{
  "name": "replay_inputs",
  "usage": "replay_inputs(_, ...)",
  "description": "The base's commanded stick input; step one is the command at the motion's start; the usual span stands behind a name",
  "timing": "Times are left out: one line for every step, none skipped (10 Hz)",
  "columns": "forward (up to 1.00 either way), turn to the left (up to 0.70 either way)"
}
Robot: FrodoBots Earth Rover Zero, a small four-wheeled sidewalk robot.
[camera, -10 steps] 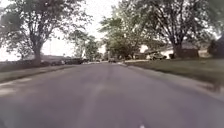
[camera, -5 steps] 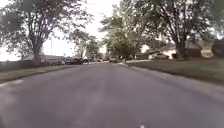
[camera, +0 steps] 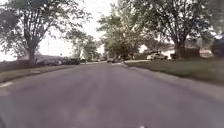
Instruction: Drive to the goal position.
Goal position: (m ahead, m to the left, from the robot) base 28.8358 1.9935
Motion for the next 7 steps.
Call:
replay_inputs(1.00, 0.00)
replay_inputs(1.00, 0.00)
replay_inputs(1.00, 0.00)
replay_inputs(1.00, 0.00)
replay_inputs(1.00, 0.00)
replay_inputs(1.00, 0.00)
replay_inputs(1.00, 0.00)
